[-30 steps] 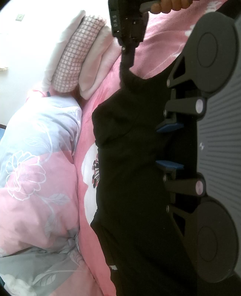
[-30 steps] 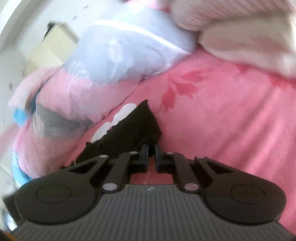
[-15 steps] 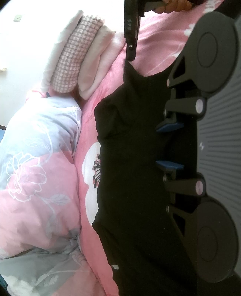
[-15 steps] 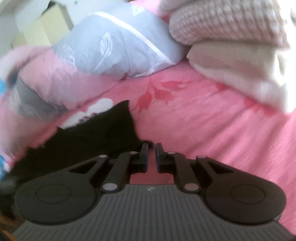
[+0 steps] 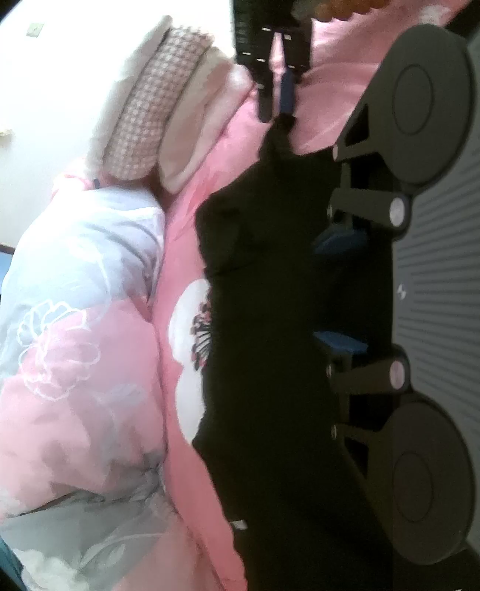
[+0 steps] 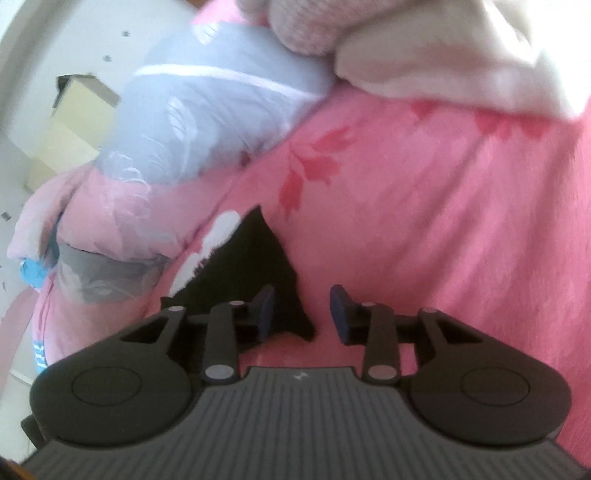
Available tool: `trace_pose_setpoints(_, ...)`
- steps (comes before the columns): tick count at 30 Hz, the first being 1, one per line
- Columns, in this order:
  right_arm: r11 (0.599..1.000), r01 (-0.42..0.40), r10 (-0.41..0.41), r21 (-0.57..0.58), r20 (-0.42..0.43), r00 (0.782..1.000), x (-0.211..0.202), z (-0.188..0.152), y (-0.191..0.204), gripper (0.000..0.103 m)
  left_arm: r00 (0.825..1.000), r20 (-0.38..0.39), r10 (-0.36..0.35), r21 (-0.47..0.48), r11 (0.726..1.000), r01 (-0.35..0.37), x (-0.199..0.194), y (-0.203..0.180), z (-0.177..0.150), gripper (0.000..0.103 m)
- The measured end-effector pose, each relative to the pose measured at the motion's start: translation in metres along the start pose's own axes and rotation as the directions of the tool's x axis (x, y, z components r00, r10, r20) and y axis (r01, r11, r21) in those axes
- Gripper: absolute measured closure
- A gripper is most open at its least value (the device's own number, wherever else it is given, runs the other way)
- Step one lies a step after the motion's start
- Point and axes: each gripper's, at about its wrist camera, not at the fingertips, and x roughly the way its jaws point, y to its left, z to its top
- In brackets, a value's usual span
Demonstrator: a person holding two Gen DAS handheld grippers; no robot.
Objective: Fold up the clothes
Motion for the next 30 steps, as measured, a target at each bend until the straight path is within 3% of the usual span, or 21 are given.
trace_pose_setpoints(6, 0.998, -0.014, 0.013, -0.055, -0.023, 1.000, 0.008, -0.006, 0.011, 0.069, 0.999, -0.027, -0.032, -0.026, 0.999, 0.031, 0.018, -0.018, 0.049, 0.053)
trace_pose_setpoints(8, 0.996, -0.024, 0.022, -0.088, -0.029, 0.999, 0.009, -0.007, 0.013, 0.069, 0.997, -0.059, -0.050, -0.033, 0.998, 0.048, 0.036, -0.030, 0.069, 0.048)
trace_pose_setpoints(12, 0.992, -0.051, 0.048, -0.119, -0.027, 0.998, 0.012, -0.009, 0.011, 0.081, 0.990, -0.117, -0.073, -0.042, 0.997, 0.068, 0.076, -0.055, 0.101, 0.047)
trace_pose_setpoints(15, 0.991, -0.072, 0.069, -0.116, -0.034, 0.997, 0.016, -0.009, 0.003, 0.090, 0.989, -0.142, -0.035, -0.063, 0.998, 0.026, 0.097, -0.058, 0.110, 0.047)
trace_pose_setpoints(21, 0.985, -0.140, 0.136, -0.102, -0.042, 0.990, 0.015, -0.008, -0.009, 0.094, 0.980, -0.194, 0.039, -0.102, 0.993, -0.060, 0.138, -0.063, 0.127, 0.047)
trace_pose_setpoints(26, 0.981, -0.178, 0.175, -0.075, -0.049, 0.983, 0.014, -0.007, -0.016, 0.094, 0.988, -0.146, 0.049, -0.123, 0.990, -0.068, 0.113, -0.039, 0.116, 0.048)
trace_pose_setpoints(30, 0.981, -0.183, 0.181, -0.067, -0.046, 0.982, 0.014, -0.007, -0.017, 0.095, 0.998, -0.048, 0.047, -0.167, 0.984, -0.054, 0.077, -0.014, 0.093, 0.048)
